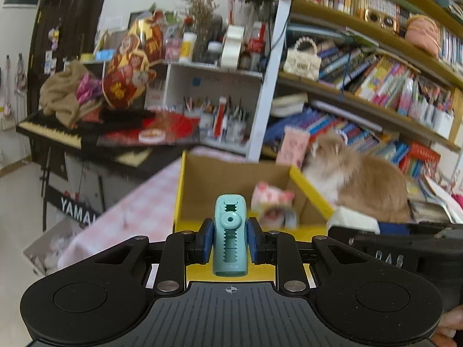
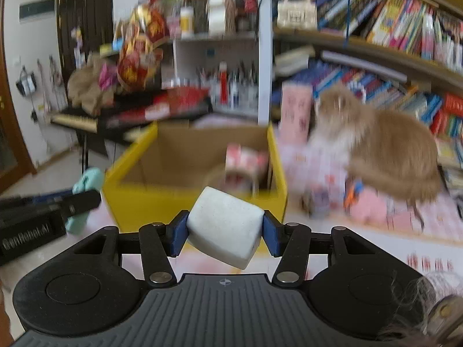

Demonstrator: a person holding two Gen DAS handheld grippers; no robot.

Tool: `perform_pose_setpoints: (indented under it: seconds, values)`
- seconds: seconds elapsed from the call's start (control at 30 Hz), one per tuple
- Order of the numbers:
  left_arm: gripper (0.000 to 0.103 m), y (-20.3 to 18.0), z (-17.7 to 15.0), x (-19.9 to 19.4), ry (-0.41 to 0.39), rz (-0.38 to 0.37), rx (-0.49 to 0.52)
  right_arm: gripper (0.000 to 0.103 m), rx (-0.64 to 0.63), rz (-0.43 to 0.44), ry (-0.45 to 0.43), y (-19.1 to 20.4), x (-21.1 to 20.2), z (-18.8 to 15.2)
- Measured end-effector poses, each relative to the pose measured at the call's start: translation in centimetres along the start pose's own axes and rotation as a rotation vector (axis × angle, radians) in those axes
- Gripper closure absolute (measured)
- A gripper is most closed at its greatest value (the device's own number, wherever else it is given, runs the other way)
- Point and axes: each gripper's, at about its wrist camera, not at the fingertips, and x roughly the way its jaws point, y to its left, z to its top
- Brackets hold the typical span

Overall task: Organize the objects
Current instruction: 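Carry the green stapler and white cube with both tools over the yellow box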

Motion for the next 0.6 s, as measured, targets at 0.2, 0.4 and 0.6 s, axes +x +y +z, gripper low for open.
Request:
perform_pose_setpoints:
  seconds: [0.2, 0.4, 0.6]
  values:
    - [0.08, -1.1, 1.8, 3.8, -0.012, 0.009, 0.005, 0.053, 0.025, 0.014, -0.085, -1.3, 2.9, 5.0]
    - [0.08, -2.2, 1.8, 8.2, 0.047, 0.042, 0.037, 0.053, 0.009, 0.045, -0.075, -2.2, 7.2, 7.3]
    - [0.08, -1.9, 0.9, 12.6, 0.169, 0.1, 0.042, 0.053, -0.011, 0.093, -0.013, -2.8, 12.1, 8.5]
